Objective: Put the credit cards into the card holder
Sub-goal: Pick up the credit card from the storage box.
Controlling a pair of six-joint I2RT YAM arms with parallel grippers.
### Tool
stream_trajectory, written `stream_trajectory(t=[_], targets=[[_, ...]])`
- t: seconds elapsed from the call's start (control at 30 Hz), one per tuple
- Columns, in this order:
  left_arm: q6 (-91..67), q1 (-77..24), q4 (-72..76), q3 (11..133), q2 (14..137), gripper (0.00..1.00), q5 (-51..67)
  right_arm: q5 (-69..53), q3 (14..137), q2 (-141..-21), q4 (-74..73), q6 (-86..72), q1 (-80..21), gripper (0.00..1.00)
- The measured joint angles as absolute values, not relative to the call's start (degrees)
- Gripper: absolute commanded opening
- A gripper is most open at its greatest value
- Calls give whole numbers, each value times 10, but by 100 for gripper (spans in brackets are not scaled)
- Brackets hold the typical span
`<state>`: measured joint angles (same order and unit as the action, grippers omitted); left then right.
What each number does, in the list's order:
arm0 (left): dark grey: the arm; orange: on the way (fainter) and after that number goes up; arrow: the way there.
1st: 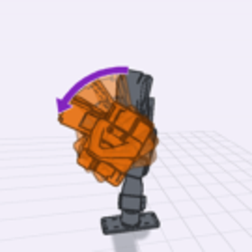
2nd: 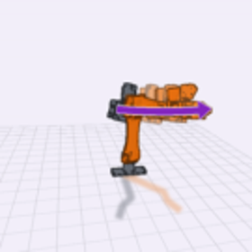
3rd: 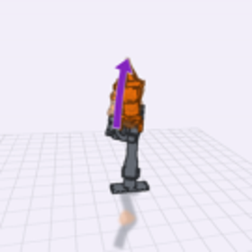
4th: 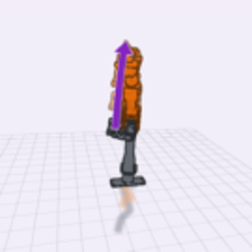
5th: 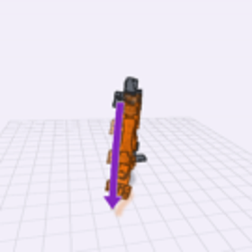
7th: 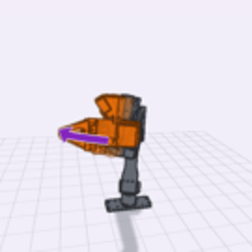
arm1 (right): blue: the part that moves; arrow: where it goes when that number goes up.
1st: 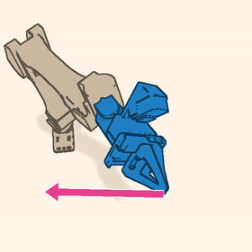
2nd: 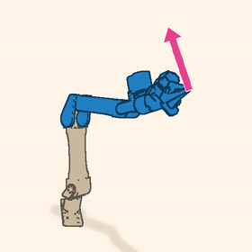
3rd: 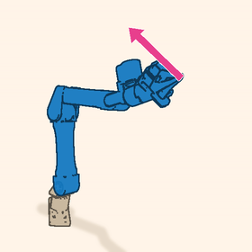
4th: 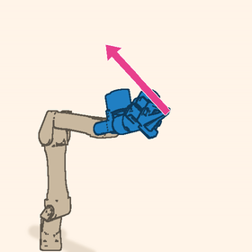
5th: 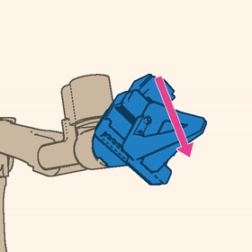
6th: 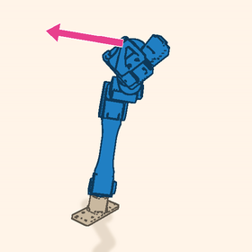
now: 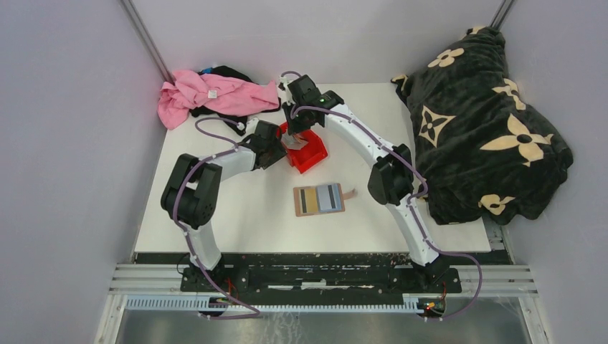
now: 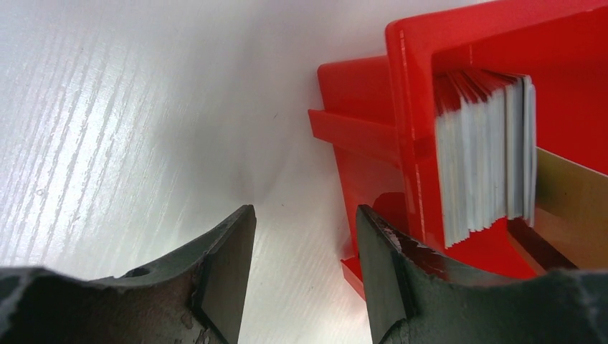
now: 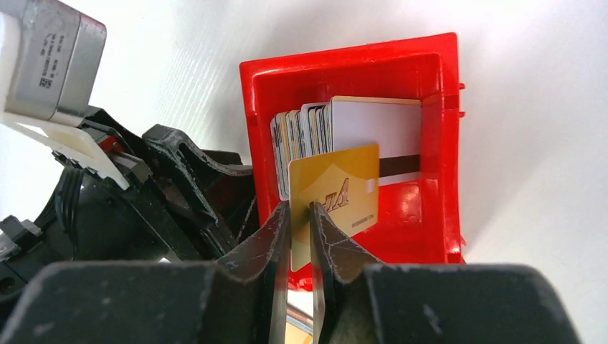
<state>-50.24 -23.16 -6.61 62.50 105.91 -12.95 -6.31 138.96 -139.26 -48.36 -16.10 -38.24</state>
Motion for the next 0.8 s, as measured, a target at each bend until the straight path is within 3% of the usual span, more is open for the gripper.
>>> stream_trajectory(t=[0.27,0.53,0.8], targets=[[-502,-232,-72,603,980,62,-151,-1,1366,-1338,-490,-136,-389,1],[-502,-232,-39,530,827,62,-156,13,1260,-1227,-502,-138,-386,1],[-473,-232,72,408,729,61,-4,-73,1102,-1081,-514,-158,-376,1]])
